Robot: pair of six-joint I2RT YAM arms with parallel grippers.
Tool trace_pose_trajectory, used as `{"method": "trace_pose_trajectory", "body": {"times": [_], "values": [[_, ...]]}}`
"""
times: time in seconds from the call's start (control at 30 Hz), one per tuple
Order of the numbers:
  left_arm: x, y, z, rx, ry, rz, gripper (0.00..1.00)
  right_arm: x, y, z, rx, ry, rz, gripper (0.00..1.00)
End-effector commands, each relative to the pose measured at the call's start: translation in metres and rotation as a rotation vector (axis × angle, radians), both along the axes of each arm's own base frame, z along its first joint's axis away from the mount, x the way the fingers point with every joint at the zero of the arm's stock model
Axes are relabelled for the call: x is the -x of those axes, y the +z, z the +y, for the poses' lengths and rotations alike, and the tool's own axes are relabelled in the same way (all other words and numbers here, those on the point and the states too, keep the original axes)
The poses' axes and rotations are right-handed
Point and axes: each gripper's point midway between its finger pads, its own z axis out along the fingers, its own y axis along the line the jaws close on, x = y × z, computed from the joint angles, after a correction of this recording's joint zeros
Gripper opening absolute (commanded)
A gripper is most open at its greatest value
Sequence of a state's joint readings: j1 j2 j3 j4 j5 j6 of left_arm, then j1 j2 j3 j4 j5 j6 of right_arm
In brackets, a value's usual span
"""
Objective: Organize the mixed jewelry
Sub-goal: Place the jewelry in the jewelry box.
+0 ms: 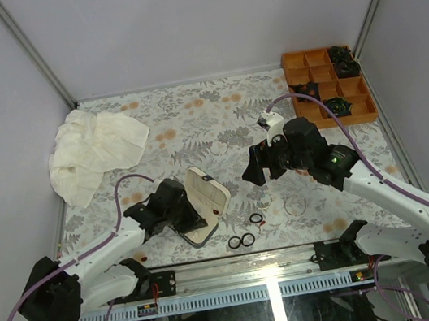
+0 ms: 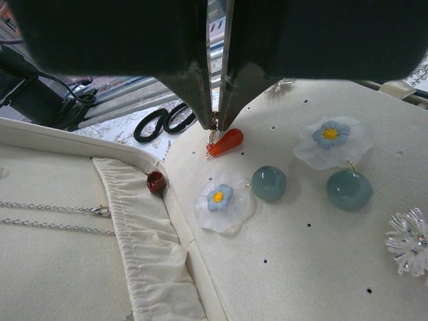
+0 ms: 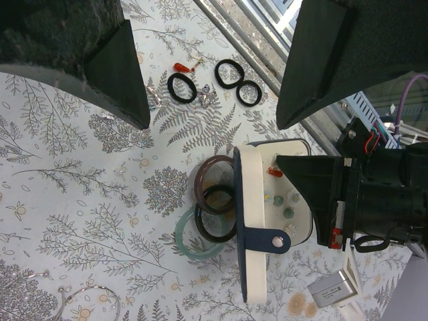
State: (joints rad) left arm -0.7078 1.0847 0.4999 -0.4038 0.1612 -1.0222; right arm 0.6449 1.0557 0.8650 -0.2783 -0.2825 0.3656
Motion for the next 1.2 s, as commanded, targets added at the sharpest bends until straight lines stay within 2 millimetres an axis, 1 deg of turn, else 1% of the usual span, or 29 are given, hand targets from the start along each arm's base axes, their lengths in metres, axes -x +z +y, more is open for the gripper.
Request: {"method": "trace_pose_trajectory", "body": {"times": [0.0,0.4,0.57,0.9,1.17], "values": [[-0.0053,0.0039,-0.0057,0.024,-0.014,-0.028,0.04,-0.0035,0.0126,0.0043,-0.044,0.011,-0.038,0.83],[0.0014,-0.0021,0.0010,-0.011,-0.021,-0.001,0.04,-0.0033,0.0122,0.0044,-0.045,0.011,-0.038,0.83],[0.0044,-0.0042,0.0007,-0.014,-0.032,0.016,0.04,-0.0032,0.0120,0.0050,-0.046,0.014,-0.036,0.83],[0.0031,-0.0033,0.0000,-0.018,-0.036,0.016,0.06,-0.0030,0.0121,0.0051,-0.049,0.014,-0.038,0.83],[0.0031,-0.0016,0.0013,-0.021,-0.033,0.013,0.14,-0.0025,0.0117,0.0053,-0.050,0.015,-0.035,0.83]]}}
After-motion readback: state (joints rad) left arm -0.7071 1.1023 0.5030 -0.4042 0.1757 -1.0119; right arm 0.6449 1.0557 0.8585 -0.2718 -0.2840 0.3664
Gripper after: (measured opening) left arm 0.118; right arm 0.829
